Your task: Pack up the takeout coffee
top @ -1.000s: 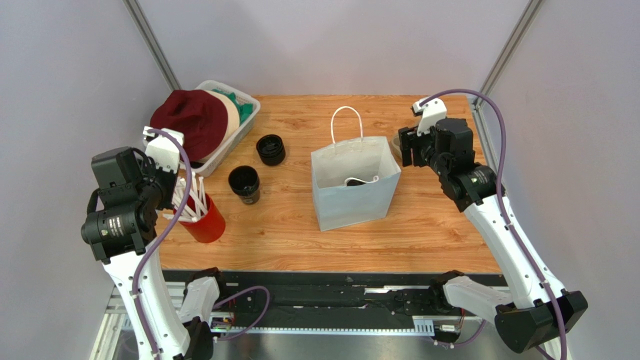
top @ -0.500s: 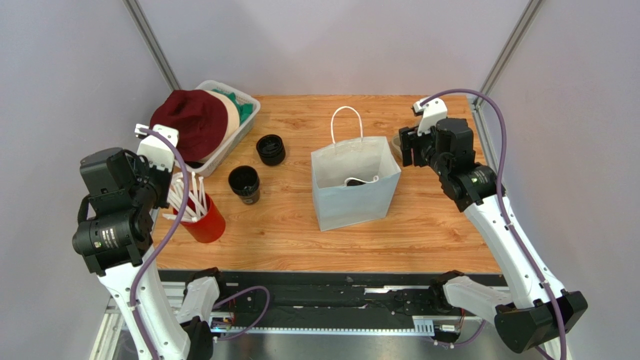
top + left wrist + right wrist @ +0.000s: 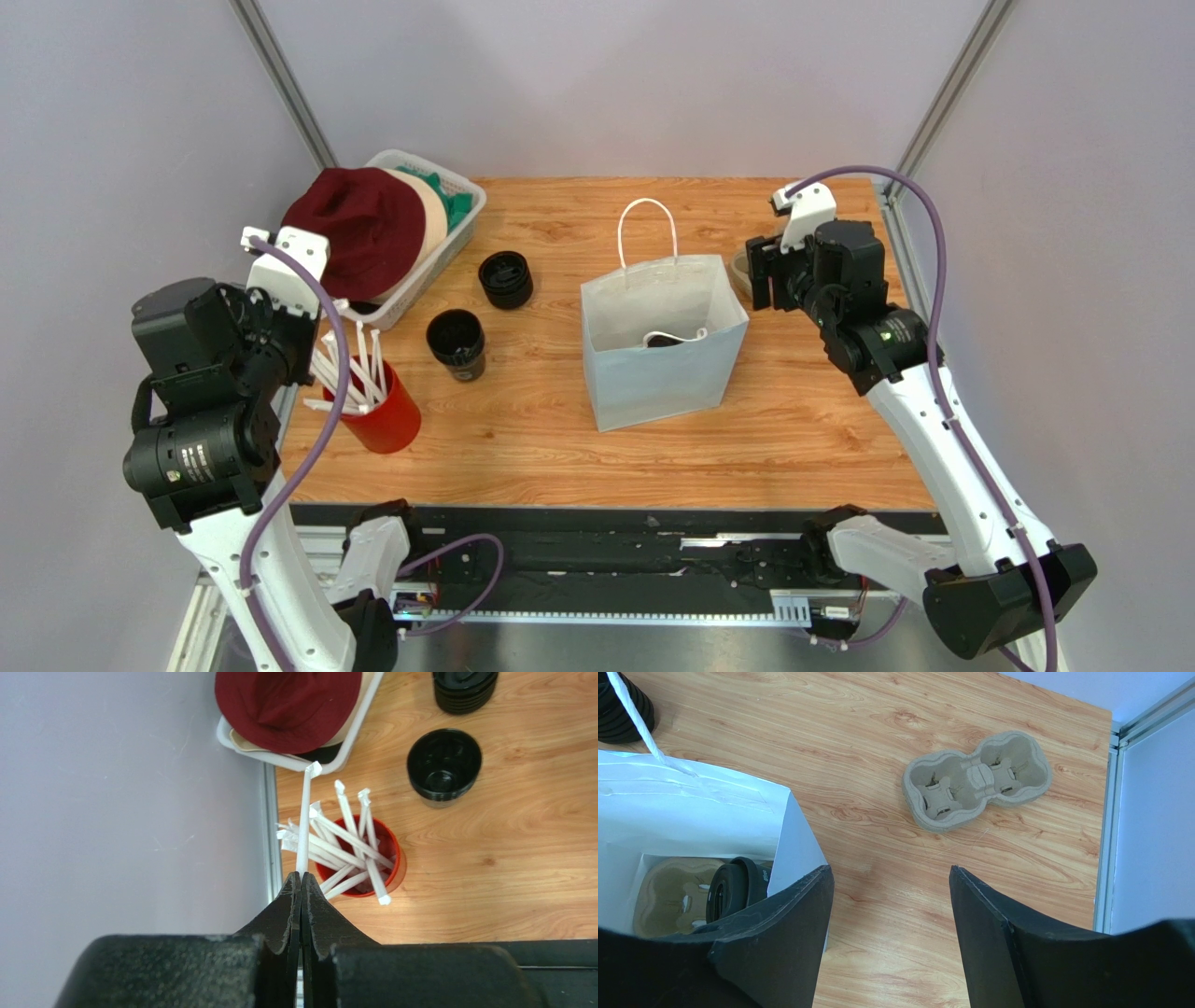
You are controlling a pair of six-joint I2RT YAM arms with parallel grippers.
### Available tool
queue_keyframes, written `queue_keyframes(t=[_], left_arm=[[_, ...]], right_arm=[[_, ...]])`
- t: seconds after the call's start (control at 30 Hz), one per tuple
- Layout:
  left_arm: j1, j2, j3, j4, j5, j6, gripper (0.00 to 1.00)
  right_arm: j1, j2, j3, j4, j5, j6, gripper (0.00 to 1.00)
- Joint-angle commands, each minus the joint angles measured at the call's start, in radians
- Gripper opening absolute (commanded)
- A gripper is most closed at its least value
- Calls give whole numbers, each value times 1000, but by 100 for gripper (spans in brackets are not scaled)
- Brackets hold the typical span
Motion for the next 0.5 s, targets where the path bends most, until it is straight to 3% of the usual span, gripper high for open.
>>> queue_keyframes(t=[0.0,0.27,0.47], left_arm=[[9,9,41,-34,125,-34,0],[8,80,85,-1,423,-92,0],[-3,162,140,79,762,-208,0]], right_arm=[[-11,-16,-6,60,41,19,67],[-45,-16,-13,79,109,36,68],[-83,-8,-18,80,112,49,85]])
